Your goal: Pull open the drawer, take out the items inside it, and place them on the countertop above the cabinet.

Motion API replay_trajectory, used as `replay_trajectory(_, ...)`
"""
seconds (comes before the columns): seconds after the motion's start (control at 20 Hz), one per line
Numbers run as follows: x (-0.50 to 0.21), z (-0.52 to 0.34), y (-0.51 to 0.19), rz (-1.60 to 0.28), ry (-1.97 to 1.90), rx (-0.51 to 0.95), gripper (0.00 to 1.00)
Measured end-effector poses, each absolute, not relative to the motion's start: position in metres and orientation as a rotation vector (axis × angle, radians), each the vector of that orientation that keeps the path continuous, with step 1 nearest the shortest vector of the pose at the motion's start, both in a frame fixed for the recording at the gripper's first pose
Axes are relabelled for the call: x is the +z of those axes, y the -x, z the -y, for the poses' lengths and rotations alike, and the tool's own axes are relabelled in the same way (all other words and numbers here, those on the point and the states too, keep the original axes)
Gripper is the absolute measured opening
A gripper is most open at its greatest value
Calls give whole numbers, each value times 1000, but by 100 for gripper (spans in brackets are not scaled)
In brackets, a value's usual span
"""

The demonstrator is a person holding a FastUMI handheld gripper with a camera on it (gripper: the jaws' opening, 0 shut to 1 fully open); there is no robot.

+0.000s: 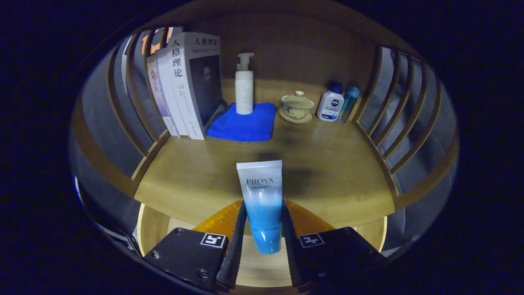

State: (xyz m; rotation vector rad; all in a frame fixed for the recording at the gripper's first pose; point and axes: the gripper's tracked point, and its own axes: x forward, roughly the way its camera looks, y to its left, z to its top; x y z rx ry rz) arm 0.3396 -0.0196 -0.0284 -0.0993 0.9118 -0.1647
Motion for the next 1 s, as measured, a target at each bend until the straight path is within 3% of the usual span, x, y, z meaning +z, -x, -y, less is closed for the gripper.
replay_trajectory(0.5,-39,30,-365,-856,114,-176,59)
replay_trajectory(0.7,-14,16,-343,-802,83,-131,58)
replay_trajectory(1.0,33,-14,-274,-640,106,-30,67)
